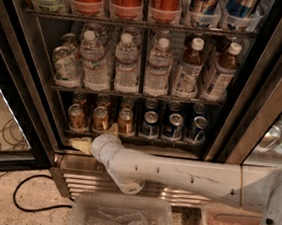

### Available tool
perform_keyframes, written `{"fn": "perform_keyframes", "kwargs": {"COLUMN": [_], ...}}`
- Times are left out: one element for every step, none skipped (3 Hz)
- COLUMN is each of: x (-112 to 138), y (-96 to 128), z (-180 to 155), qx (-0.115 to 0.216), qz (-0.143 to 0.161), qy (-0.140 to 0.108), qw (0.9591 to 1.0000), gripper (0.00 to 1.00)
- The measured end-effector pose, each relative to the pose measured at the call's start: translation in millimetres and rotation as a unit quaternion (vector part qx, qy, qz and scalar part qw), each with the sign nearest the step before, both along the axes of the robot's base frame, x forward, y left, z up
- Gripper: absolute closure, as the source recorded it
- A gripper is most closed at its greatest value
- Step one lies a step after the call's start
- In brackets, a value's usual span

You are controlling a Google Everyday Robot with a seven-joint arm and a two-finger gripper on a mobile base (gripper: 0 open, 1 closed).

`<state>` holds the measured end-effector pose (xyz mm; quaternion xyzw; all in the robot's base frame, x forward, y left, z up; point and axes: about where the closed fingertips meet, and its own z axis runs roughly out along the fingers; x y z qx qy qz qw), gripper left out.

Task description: Pick orange can from bottom shelf of fridge

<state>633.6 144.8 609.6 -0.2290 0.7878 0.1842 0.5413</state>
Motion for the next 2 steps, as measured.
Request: {"fn": "perform_keyframes", "kwargs": {"x": [2.4,-0.4], "y": [-11.5,-26.9], "z": [-20.8,-27.0], "qx": [0.004,0.009], "qz": [-0.044,-0.077], "qy": [-0.003,-0.013], "qw": [0.999,0.9969], "gripper": [0.0,0.0]}}
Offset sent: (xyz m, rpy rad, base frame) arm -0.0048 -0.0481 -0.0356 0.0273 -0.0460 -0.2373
